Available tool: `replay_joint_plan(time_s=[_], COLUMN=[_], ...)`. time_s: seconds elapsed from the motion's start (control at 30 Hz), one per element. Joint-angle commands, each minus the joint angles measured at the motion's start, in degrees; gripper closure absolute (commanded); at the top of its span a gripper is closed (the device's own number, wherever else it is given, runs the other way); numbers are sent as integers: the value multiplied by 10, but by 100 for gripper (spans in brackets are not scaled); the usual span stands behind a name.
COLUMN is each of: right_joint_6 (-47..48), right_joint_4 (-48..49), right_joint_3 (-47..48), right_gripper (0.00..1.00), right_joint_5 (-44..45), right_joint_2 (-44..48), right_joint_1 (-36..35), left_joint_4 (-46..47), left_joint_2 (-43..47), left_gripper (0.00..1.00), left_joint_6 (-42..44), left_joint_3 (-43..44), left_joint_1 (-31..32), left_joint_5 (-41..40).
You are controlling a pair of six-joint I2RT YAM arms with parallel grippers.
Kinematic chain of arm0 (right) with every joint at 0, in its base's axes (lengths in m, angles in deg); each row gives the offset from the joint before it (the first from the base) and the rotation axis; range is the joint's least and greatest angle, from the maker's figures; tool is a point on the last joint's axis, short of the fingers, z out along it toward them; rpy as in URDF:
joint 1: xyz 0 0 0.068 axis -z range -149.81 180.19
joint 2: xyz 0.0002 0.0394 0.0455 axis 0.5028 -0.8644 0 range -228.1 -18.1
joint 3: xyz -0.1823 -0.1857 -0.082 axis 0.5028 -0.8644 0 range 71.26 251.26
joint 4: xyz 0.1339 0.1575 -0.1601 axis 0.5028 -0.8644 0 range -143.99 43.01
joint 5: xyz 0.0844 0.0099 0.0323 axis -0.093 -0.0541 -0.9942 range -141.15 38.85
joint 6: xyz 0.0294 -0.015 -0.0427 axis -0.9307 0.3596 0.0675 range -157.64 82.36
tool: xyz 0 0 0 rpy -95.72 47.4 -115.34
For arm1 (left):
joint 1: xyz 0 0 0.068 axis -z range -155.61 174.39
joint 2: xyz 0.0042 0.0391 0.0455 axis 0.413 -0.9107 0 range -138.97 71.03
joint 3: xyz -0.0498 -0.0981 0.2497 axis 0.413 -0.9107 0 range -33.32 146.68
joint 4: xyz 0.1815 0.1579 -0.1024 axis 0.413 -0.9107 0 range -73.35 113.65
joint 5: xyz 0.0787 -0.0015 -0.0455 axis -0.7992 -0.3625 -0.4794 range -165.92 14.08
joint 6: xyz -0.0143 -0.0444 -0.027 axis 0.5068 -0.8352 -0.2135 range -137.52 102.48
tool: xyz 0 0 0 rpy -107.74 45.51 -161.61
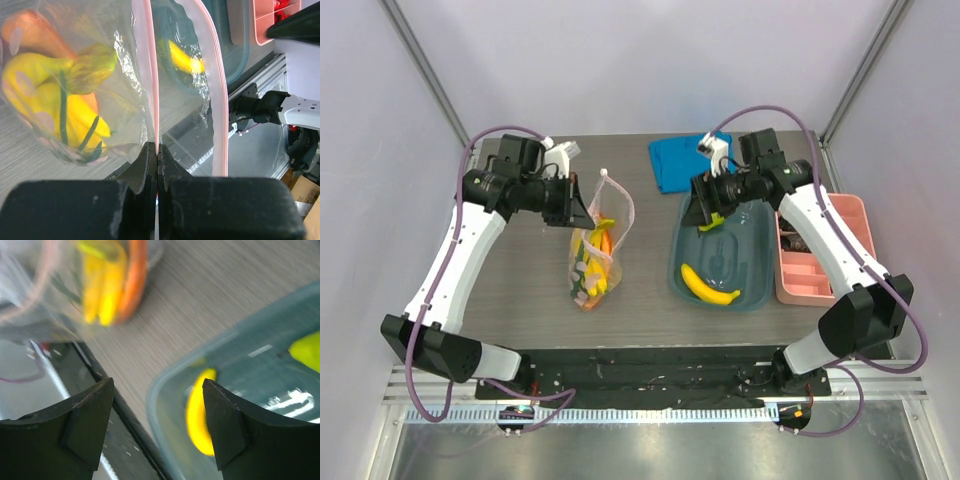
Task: Place the food in the zip-top bag and seal the zipper
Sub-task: Adjust the zipper food storage bag at the center of the board, then pick up the fake fruit from the bin.
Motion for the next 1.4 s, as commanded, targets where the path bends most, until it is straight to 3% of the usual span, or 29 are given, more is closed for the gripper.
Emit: replay_joint_plan(time_s=[0.0,0.23,0.5,0.73,0.8,0.93,0.97,1.07,1.27,1.37], right_joint_6=[173,220,197,163,156,136,133,121,78,6], right_joint_4=[-86,3,91,139,133,90,83,49,31,138], right_joint_3=[-67,-238,-279,-279,-271,-246,-241,-202,-76,-53], right_gripper=[27,38,39,36,41,67,81,99,99,99], right_joint_5=[58,154,267,302,302,272,259,227,68,-25], right_joint_2=[38,52,-4,-73,-86,-67,-58,-22,62,122], right_joint_1=[-9,-51,-127,-142,-142,-135,-126,-98,-42,-40], left_joint_4=[32,40,42,39,39,35,37,42,63,87], left_joint_2=[5,3,1,0,1,5,7,9,15,26], left_gripper=[100,100,100,100,100,100,100,100,100,100], left_joint_6=[-7,-17,-24,-23,-23,-20,-19,-23,-35,-45], left_joint_3=[9,-4,-4,-5,-6,-7,-8,-10,-20,-31], left_joint_1=[1,1,0,-1,0,-1,0,0,0,0], left_joint_5=[34,35,31,22,22,23,22,27,61,72])
